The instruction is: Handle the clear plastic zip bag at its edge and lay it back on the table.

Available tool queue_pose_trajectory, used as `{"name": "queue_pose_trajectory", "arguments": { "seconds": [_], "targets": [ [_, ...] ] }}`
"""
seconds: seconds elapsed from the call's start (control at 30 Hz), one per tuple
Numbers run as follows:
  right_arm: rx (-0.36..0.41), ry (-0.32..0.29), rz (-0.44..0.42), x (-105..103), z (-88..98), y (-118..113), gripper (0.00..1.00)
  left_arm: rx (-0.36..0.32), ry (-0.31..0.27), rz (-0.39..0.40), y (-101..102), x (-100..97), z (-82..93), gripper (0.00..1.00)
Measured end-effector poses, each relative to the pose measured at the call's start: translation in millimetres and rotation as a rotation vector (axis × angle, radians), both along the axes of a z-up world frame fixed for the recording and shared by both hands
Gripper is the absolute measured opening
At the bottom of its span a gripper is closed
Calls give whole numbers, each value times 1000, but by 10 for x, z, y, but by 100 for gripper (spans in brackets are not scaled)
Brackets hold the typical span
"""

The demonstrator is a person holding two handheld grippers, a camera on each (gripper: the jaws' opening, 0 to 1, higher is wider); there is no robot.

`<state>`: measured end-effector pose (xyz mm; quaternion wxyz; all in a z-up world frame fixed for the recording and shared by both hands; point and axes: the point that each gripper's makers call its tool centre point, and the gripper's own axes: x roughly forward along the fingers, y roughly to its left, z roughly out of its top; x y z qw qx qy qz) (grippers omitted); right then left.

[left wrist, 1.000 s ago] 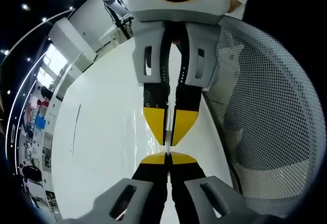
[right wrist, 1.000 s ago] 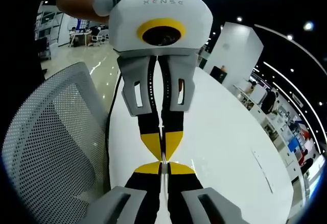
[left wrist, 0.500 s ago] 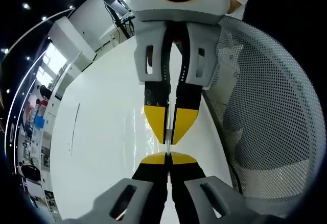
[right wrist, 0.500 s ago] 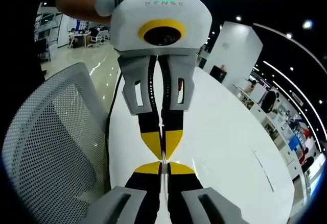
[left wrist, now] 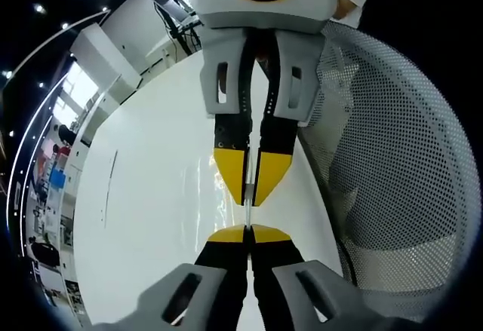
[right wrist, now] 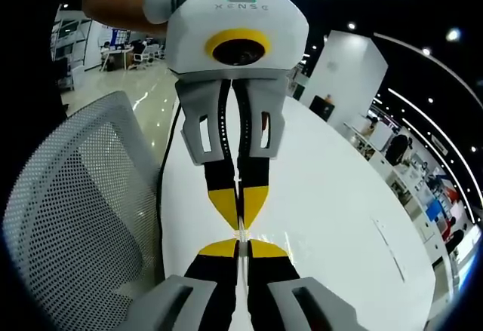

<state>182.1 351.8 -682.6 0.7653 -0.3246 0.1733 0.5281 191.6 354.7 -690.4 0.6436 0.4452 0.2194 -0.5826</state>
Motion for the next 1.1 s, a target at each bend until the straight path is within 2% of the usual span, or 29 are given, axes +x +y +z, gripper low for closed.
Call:
{"name": "queue_pose_trajectory", "arguments": {
  "seconds": [1.1],
  "targets": [
    [4, 11, -8, -10, -22, -48, 0, 3, 11, 5, 41, -2, -18, 0]
  ]
}}
